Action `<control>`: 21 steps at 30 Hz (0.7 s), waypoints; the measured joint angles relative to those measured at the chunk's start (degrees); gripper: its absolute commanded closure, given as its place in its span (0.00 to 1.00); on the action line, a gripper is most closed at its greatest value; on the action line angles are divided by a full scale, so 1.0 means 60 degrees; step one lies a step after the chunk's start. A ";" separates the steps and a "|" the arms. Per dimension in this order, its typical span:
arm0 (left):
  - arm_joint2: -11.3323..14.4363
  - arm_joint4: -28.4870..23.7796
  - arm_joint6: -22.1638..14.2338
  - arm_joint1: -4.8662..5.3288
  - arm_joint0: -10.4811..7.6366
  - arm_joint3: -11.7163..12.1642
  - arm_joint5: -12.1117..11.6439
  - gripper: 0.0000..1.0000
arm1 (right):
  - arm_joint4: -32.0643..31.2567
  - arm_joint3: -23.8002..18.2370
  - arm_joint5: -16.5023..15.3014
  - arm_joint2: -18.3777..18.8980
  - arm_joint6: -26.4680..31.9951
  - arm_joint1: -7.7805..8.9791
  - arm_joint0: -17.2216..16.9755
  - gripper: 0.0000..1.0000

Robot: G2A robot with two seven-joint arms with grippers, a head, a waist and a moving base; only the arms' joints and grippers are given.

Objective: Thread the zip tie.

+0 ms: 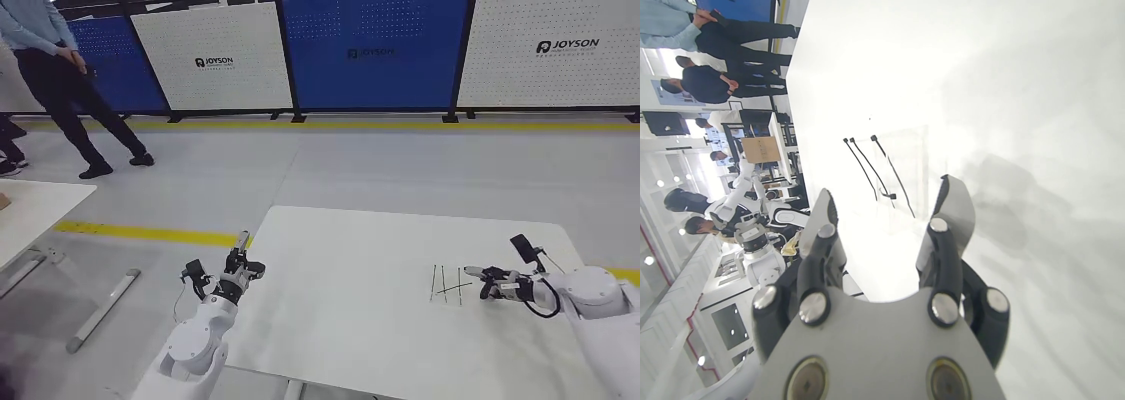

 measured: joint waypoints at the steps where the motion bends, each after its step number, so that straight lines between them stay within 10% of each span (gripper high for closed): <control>1: 0.0000 0.0000 0.0000 0.0000 0.0000 0.0000 0.0000 0.00 | 0.0001 0.0107 -0.0023 -0.0042 -0.0030 -0.0016 0.0055 0.58; 21: 0.0000 0.0000 0.0000 0.0000 0.0000 0.0000 0.0000 0.00 | 0.0118 0.1067 -0.0393 -0.0555 0.0034 -0.0212 0.0553 0.74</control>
